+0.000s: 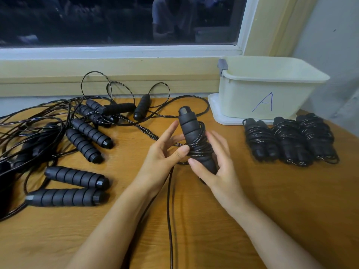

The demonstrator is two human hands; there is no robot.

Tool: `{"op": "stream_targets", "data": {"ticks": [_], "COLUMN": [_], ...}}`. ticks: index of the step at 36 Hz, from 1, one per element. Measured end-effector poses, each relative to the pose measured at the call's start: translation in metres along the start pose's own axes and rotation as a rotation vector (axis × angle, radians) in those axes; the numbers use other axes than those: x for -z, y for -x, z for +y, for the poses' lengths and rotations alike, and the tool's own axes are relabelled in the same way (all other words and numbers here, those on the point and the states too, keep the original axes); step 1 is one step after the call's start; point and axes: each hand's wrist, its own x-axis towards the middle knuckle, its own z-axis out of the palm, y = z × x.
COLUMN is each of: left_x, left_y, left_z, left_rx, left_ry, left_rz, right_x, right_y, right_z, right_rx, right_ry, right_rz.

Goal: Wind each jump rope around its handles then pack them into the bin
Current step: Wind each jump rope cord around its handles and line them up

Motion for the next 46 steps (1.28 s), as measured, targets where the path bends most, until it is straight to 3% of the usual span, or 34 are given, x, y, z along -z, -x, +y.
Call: {"op": "stream_targets", "data": {"ticks": [5, 9, 15, 29, 40, 46], "left_x": [-0.003, -0.004, -0.001, 0.0, 0.002, 0.002], "left_y": [0.001, 0.0, 0.0, 0.001, 0.002, 0.002], "left_z": [0.001, -0.001, 0.001, 0.009, 0.009, 0.014], "left_rx": [-0.027, -0.049, -0.059, -0.178, -0.202, -0.157], "left_ry": [-0.07, -0.114, -0.153, -0.221, -0.27, -0.18], "left_rz": [0.012, 0.051, 0.046, 0.019, 0.177, 0.072], "right_x": [0.0, 0.001, 0.002, 0.006, 0.007, 0.004], "right_y": [0.0, 0.003, 0.003, -0.002, -0.006, -0.004], "right_z": [-0.001, -0.001, -0.005, -0.006, 0.0, 0.002], "right_rx": [0.069, 0.046, 0.065, -0.042, -0.071, -0.025], "right_ry": [0.129, 0.077, 0.068, -0.232, -0.268, -0.166], "right_rz": [0.071, 0.118, 0.104, 0.016, -0.067, -0.006]}}
